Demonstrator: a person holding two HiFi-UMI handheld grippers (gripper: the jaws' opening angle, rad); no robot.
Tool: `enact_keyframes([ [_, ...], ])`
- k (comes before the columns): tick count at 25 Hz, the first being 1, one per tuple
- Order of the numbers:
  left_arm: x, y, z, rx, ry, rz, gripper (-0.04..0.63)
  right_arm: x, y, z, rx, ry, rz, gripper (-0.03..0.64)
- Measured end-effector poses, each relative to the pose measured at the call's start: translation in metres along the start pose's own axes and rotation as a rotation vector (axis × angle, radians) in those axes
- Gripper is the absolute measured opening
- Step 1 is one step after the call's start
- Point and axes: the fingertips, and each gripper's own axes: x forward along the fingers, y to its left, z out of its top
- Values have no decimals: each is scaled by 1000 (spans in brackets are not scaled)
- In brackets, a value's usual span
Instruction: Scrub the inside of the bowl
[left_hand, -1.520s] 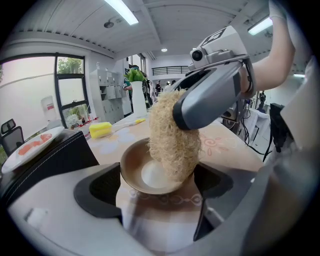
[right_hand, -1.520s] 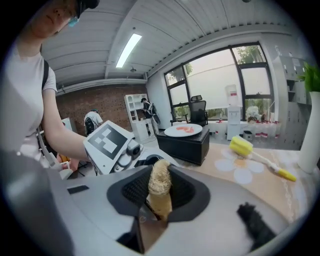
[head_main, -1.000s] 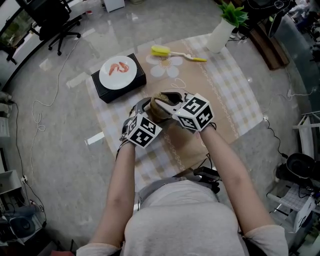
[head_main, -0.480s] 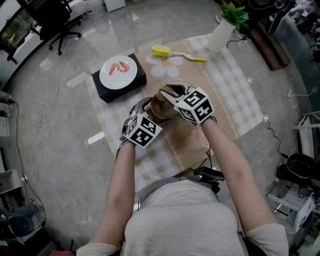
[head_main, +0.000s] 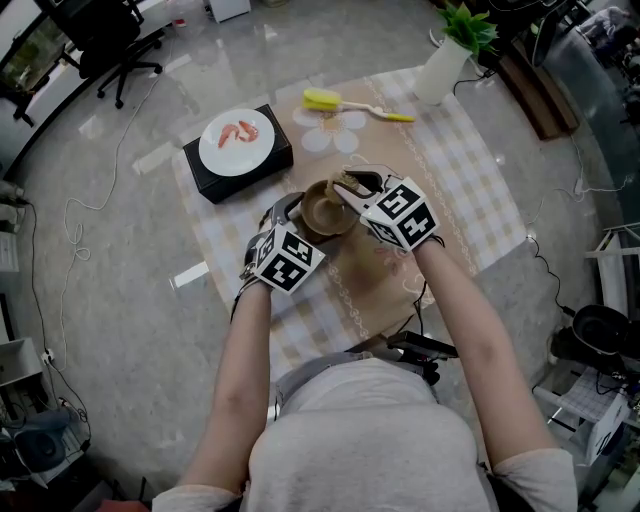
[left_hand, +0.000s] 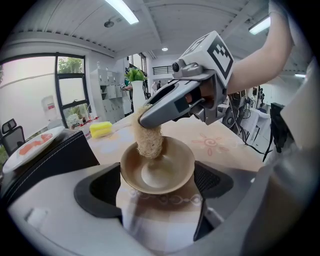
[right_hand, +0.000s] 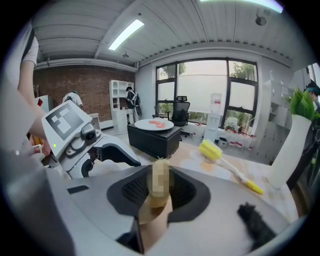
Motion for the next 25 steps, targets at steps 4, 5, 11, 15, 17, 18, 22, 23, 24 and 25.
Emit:
enact_keyframes([
  [4,0,0,0,-5,-1,2,470,-9,7,-9,-32,40,16,94],
  [5,0,0,0,-6,0,1,471,-11,9,-11,-39,48,20,94],
  [11,0,0,0,-8,1,2,471,-22,21,-22,-43,79,63,94],
  [15,0,0,0,-9,3,0,471,-26,34,-26,9,100,136,94],
  [17,0,0,0,-9,5,-2,471,-26,44,-25,54,98,186,94],
  [18,0,0,0,-9,5,-2,471,-26,49,-25,69,95,205,94],
  [22,0,0,0,-6,6,-3,471,-19,62,-19,93,76,252,94],
  [23,0,0,0,-6,6,-3,471,-17,64,-18,94,69,261,94],
  [24,0,0,0,-6,7,-3,471,-14,67,-16,94,62,267,94],
  [25,0,0,0,-6,6,-3,471,-11,68,-14,95,53,272,94],
])
